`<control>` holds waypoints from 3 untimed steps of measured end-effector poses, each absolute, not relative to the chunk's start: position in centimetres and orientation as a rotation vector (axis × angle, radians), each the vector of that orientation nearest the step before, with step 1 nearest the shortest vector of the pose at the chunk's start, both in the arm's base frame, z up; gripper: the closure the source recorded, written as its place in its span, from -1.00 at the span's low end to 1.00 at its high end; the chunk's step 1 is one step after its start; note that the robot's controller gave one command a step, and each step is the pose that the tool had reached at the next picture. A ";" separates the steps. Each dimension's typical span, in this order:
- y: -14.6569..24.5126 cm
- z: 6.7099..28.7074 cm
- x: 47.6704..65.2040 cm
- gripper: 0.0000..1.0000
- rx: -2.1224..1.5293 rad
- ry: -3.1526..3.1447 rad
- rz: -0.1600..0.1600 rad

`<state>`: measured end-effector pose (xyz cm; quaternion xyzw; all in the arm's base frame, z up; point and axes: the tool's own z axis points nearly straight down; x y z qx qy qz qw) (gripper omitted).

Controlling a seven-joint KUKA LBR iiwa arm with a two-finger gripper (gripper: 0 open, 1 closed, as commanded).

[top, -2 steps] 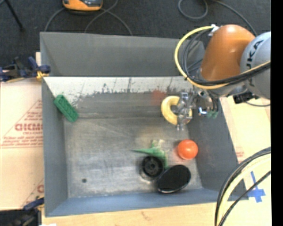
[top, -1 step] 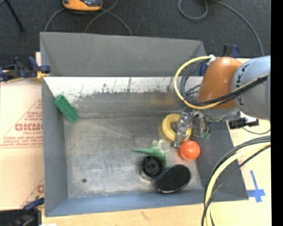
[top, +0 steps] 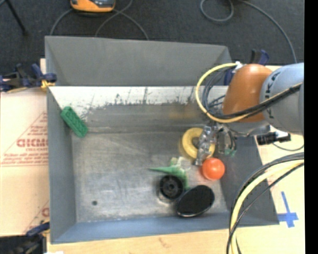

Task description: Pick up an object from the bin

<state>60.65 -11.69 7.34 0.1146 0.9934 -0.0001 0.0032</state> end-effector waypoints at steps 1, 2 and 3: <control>-11.6 10.4 60.0 1.00 0.364 3.127 0.002; -10.6 14.1 61.8 1.00 0.326 3.115 -0.003; -10.5 25.3 59.4 1.00 0.320 3.121 0.000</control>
Offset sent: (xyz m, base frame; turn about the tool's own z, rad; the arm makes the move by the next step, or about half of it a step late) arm 0.0095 0.0136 0.0642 -0.0178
